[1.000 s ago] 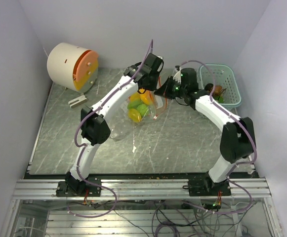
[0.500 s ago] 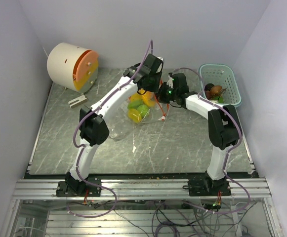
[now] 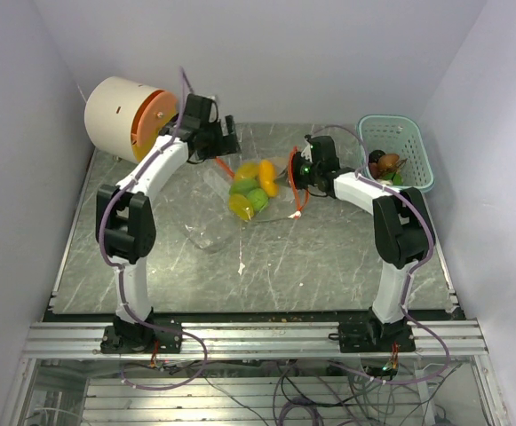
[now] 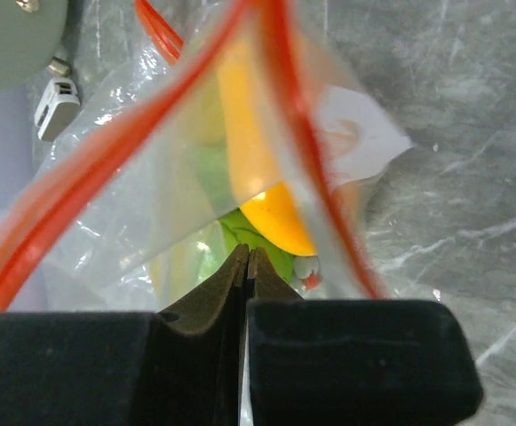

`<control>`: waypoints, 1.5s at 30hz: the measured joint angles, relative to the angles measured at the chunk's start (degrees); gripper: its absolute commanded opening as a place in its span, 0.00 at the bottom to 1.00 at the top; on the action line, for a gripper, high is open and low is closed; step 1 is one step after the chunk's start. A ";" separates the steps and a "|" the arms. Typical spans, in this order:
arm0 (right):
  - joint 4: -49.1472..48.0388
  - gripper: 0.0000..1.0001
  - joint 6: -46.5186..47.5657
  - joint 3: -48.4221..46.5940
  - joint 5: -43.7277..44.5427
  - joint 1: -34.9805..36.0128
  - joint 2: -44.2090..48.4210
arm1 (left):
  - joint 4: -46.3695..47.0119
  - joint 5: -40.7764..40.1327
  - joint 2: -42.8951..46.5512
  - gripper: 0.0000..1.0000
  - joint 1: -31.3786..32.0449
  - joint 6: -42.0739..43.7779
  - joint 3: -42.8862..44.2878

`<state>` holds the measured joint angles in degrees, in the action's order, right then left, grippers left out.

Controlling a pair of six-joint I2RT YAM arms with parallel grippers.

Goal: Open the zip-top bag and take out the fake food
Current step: Pick up the fake fruit from the zipper food storage bag.

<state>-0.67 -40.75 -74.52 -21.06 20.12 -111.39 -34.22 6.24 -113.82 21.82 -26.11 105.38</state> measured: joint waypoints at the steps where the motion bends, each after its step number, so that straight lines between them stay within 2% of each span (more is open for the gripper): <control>1: 0.07 0.00 0.13 0.31 0.00 -0.09 0.00 | 2.10 1.44 0.04 0.92 -1.46 -0.61 -1.90; 5: 0.26 0.00 0.98 0.96 0.09 -0.28 0.02 | 7.52 6.16 -0.68 0.93 -4.02 -2.38 -8.50; 11: 0.31 0.00 1.99 0.98 0.07 -0.39 0.02 | 12.96 11.41 -0.81 0.91 -2.82 -3.15 -9.94; 19: 0.46 0.00 2.49 1.18 -0.13 -1.07 0.09 | 17.16 13.16 -3.04 0.78 -2.38 -3.34 -13.46; 21: 0.52 0.00 2.51 1.51 -0.24 -1.46 0.26 | 17.38 13.31 -4.48 0.73 -2.29 -3.34 -14.23; 27: 0.63 0.00 2.64 1.62 -0.61 -2.16 0.28 | 17.35 13.66 -6.78 0.45 -0.22 -2.64 -15.02; 28: 0.66 0.00 2.69 1.62 -0.61 -2.16 0.28 | 17.33 13.64 -6.80 0.38 0.39 -2.36 -14.95; 31: 0.42 0.00 2.91 1.86 -0.63 -2.16 0.28 | 17.22 13.64 -7.41 0.09 2.10 -1.81 -14.23; 36: 0.17 0.01 3.58 3.56 -0.55 -2.16 0.31 | 17.18 14.38 -9.16 0.07 3.43 -1.60 -13.18; 42: 0.72 0.34 5.09 3.78 0.39 -2.16 0.57 | 14.64 14.27 -8.74 0.07 3.78 -1.11 -10.82; 45: 0.70 0.45 5.99 3.82 0.81 -2.16 0.76 | 13.79 13.90 -6.67 0.07 4.04 -1.03 -10.38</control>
<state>0.03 -34.76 -70.70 -20.25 17.96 -110.63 -20.43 20.14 -120.49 25.87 -27.14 95.00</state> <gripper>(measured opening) 0.362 0.074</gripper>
